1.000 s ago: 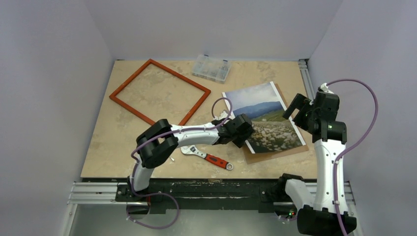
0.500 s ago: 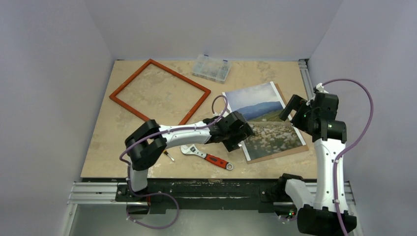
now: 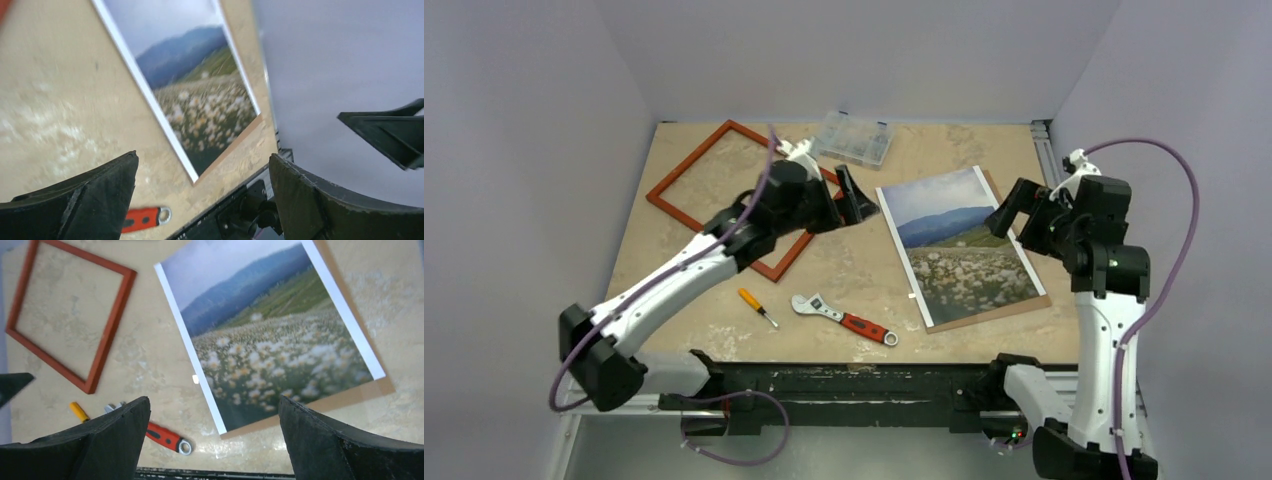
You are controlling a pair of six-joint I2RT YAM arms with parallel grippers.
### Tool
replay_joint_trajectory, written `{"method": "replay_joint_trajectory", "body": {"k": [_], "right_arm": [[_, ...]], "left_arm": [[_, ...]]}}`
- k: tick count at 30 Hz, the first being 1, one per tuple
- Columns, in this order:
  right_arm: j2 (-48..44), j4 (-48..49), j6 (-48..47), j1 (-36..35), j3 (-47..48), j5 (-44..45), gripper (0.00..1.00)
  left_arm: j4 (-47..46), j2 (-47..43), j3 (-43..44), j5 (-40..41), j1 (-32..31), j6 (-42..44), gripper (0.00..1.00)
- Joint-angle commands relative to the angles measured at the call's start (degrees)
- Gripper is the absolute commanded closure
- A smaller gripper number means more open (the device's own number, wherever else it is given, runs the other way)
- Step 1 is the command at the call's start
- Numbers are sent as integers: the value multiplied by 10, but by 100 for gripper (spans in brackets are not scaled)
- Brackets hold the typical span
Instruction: Take the photo out of the frame
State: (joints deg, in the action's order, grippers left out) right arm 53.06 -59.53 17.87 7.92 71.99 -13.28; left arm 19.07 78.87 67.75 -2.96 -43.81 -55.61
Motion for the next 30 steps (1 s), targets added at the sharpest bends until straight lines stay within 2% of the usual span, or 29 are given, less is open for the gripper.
{"method": "replay_joint_trajectory", "body": {"k": [1,4,8,11,16,23,28,30], "right_arm": [[-28,3,-20,-2,112,-35,2],[-40,21,-15,-1,184,-41,2],[-53,35,-19,-1,263,-11,2],[-72,61,-19,-2,282,11,1],[-117,103,-13,-1,277,38,1],[-187,148,-3,-2,254,103,1],[-187,132,11,-2,258,128,1],[-183,133,12,-1,254,100,1]], "left_arm": [[27,-94,75,-12,63,181,0],[48,-124,137,-32,101,253,0],[134,-145,253,35,106,364,0],[122,-199,254,60,106,407,0],[103,-264,241,114,106,439,0],[81,-304,223,146,105,443,0],[79,-304,223,126,106,430,0],[84,-302,225,124,105,423,0]]}}
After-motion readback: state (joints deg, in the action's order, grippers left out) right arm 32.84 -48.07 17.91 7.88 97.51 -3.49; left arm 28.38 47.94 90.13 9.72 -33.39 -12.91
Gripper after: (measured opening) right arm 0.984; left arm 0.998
